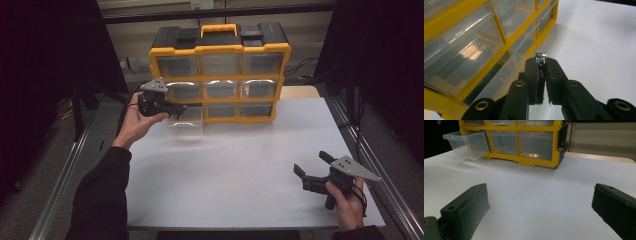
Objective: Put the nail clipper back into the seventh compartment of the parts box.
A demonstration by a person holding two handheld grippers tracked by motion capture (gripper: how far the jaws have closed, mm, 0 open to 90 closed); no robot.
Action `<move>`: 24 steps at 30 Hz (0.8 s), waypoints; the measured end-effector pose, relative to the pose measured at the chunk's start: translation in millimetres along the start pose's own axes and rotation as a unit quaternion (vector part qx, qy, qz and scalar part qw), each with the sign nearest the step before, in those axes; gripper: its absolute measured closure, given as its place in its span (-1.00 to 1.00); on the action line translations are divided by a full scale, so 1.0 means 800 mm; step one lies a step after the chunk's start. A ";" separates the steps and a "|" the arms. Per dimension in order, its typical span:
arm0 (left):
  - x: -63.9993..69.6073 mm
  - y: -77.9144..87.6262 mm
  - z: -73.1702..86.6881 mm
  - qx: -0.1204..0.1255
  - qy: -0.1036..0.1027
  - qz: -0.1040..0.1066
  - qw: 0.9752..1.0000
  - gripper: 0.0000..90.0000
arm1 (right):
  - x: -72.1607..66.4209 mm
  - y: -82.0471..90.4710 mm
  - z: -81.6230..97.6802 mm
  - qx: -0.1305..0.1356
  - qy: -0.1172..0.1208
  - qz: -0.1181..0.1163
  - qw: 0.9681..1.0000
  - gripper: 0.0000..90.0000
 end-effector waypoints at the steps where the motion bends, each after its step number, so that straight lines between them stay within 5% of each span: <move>1: -0.001 0.001 -0.001 -0.003 -0.001 -0.001 1.000 0.79 | 0.000 0.000 0.000 0.000 0.001 0.000 1.000 -0.99; 24: -0.026 -0.015 -0.003 -0.033 -0.005 -0.016 0.999 0.78 | -0.001 0.000 -0.001 0.005 0.000 -0.005 1.000 -0.99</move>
Point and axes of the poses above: each handheld gripper's, and its own axes: y roughly backward along the jaws, z roughly out of its underside, x roughly to its right, the point moved 5 cm from there along -y, roughly forward along the jaws, and after that the axes turned 13 degrees about -z, right-handed, at the moved point
